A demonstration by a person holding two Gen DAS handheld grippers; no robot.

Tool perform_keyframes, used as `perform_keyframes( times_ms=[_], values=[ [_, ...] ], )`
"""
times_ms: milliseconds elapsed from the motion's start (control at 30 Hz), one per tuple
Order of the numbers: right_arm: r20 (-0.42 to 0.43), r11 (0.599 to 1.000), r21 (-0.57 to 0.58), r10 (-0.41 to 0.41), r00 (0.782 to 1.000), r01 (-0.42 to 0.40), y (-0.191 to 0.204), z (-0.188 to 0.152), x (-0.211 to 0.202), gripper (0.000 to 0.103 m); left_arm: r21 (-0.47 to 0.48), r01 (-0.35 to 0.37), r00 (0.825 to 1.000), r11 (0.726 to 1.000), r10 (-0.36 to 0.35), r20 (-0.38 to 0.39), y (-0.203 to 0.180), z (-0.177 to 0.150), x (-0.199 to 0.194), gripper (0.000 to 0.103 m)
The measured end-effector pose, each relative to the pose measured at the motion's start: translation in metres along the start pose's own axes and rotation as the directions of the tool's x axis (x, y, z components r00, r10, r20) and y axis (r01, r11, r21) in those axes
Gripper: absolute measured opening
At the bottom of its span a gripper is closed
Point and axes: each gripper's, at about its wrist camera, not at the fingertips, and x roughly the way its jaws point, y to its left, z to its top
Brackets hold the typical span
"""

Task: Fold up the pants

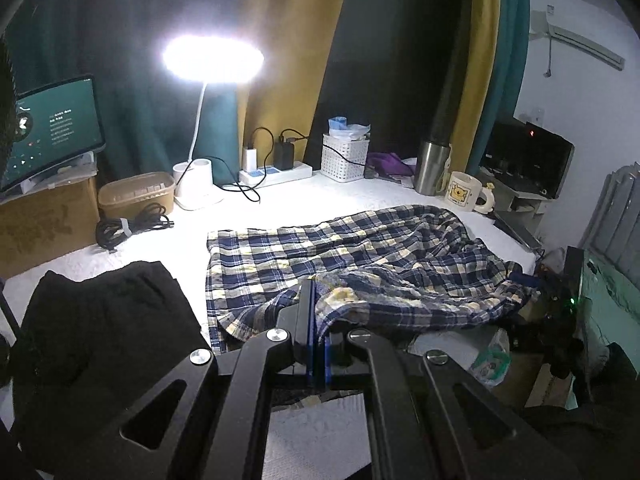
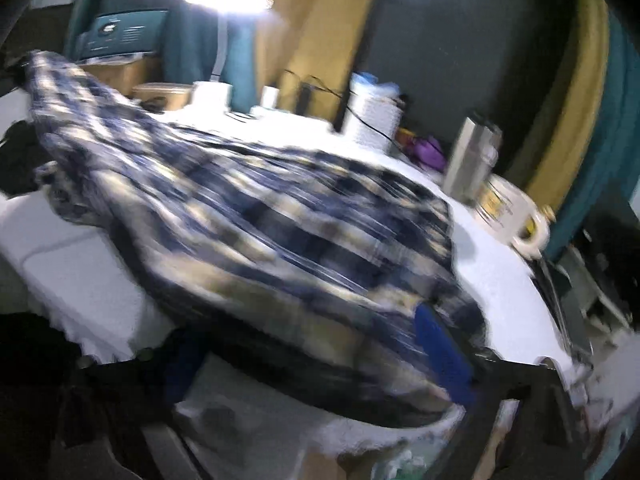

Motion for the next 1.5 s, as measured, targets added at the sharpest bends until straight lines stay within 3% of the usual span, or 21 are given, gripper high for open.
perform_keyframes(
  times_ms=[33,100,267,700,1500],
  values=[
    [-0.013,1.000,0.017,-0.008,1.000,0.008,-0.008,-0.004,0.002,0.054,0.003,0.004,1.000,1.000,-0.004,0.002,-0.001,0.000,-0.001,0.002],
    [-0.040,0.998,0.064,-0.014,0.999,0.017,-0.028,-0.013,0.004,0.030,0.013,0.010,1.000,1.000,-0.010,0.002,-0.005,0.000,-0.002,0.002],
    [-0.024,0.996,0.073,-0.047,0.999,0.048,-0.042,-0.022,-0.008,0.013,0.049,0.026,1.000,0.998,-0.026,0.002,-0.017,0.001,-0.005,0.002],
    [0.114,0.971,0.153,-0.202,0.973,0.184,-0.072,0.013,-0.076,0.010,0.146,0.029,0.994,0.989,-0.045,0.104,-0.049,0.020,-0.050,0.002],
    [0.239,0.940,0.262,-0.281,0.929,0.217,-0.089,0.033,-0.149,0.010,0.287,0.021,0.962,0.958,-0.097,0.254,-0.096,0.038,-0.130,0.002]
  ],
)
